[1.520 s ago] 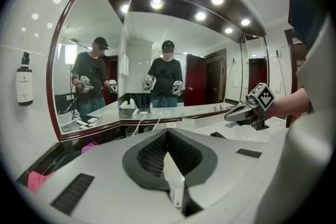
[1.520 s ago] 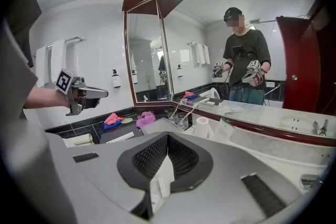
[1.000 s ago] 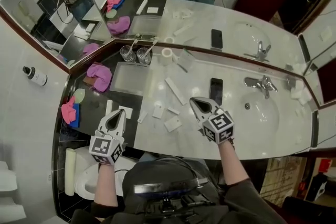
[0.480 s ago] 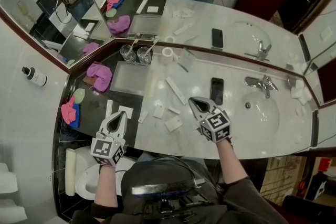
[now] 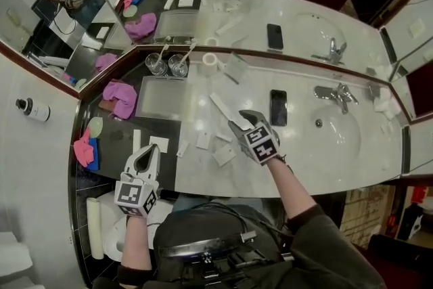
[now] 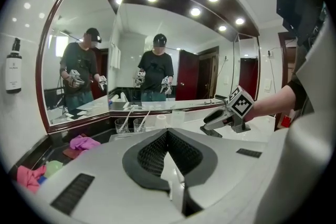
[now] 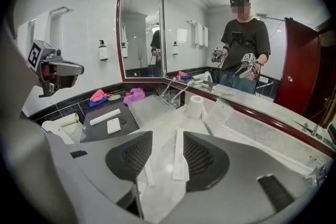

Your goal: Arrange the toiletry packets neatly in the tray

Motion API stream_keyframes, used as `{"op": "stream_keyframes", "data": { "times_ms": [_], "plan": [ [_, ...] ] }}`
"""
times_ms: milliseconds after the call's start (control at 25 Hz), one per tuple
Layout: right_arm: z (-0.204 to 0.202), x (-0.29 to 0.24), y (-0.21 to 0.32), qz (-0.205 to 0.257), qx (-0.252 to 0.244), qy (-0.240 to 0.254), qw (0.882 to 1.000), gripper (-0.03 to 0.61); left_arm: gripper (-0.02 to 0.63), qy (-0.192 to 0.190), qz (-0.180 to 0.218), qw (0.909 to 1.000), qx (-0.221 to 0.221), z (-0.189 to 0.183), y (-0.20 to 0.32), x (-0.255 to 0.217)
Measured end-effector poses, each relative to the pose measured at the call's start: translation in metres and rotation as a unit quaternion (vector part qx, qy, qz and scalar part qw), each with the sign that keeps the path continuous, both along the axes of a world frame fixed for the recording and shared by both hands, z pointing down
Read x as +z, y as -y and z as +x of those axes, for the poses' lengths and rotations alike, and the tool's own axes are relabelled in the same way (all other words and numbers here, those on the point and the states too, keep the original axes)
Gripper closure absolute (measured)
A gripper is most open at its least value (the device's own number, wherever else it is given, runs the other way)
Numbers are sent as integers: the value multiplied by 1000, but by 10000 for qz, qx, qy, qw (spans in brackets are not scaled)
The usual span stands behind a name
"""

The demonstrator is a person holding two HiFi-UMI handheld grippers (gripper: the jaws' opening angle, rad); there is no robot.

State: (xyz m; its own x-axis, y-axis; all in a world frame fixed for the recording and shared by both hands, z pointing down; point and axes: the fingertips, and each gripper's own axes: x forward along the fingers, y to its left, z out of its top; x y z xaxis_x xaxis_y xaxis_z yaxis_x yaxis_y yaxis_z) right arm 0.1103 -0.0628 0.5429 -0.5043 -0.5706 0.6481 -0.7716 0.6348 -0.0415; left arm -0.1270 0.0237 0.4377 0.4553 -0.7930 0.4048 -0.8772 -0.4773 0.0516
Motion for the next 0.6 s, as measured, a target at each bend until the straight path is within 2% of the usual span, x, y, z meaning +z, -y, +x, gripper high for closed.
{"op": "stream_keyframes", "data": {
  "times_ms": [160,280,600],
  "plan": [
    [-6,38,16,-353,127,-339,9987,340,612,1,-147,9997,200,-4,11,14],
    [-9,64,26,-646,189,-520,9964,270,612,13,-283,9991,329,-6,23,24],
    [-12,119,51,-1245,53,-830,9887,270,612,54,-262,9982,545,-2,57,28]
  ]
}}
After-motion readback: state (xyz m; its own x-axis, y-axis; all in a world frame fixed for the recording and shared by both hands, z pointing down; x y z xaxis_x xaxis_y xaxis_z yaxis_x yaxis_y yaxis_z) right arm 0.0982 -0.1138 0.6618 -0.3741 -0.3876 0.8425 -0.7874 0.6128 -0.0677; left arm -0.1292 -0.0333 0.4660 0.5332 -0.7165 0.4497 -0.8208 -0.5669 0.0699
